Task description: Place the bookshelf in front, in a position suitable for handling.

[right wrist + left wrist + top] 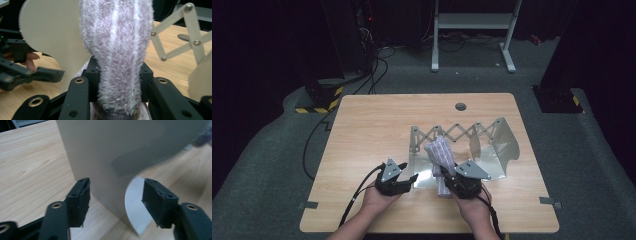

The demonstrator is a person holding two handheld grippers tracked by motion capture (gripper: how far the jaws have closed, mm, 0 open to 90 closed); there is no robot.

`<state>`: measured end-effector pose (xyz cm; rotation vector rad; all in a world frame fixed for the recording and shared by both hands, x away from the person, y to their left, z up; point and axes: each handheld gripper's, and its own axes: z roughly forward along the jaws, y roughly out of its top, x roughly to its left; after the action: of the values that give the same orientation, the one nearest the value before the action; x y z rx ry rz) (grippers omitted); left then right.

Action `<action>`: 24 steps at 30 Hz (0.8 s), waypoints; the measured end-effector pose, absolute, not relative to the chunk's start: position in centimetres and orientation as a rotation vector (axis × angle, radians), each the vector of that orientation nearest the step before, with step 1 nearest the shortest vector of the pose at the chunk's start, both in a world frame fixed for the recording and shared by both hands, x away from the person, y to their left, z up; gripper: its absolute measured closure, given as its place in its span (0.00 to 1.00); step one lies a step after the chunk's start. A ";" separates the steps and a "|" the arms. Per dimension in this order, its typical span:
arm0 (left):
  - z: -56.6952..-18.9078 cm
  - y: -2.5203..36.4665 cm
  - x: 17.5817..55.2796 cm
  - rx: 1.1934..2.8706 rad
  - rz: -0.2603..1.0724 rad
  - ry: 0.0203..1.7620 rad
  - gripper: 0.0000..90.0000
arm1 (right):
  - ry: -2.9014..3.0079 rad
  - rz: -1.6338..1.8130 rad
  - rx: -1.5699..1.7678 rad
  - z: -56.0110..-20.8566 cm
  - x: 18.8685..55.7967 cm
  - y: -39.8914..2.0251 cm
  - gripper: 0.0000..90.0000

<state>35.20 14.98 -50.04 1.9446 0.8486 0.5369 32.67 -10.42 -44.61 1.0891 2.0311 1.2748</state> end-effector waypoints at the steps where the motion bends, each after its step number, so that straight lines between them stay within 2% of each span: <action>1: -50.1 14.6 35.5 1.935 0.578 0.874 0.56 | 2.028 1.258 1.094 -44.9 32.9 -10.6 0.72; 4: -50.1 14.6 35.8 1.910 0.591 0.903 0.65 | 2.030 1.255 1.108 -45.3 33.2 -10.8 0.72; 5: -50.1 14.7 36.0 1.907 0.615 0.914 0.72 | 2.031 1.252 1.121 -45.5 33.4 -11.0 0.72; 6: -50.1 14.7 36.0 1.904 0.636 0.923 0.72 | 2.031 1.252 1.121 -45.5 33.4 -11.0 0.72; 7: -50.1 15.0 36.3 1.896 0.667 0.948 0.79 | 2.032 1.253 1.127 -45.6 33.5 -11.0 0.72; 13: -50.1 16.7 37.5 1.849 0.743 1.056 0.95 | 2.045 1.258 1.116 -45.8 33.6 -10.8 0.72; 24: -50.3 19.9 38.2 1.798 0.786 1.134 0.97 | 2.094 1.277 1.047 -45.9 32.9 -9.0 0.73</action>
<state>38.17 19.94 -50.31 1.7979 1.1336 0.7855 32.89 -8.97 -45.86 1.0473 2.0940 1.2766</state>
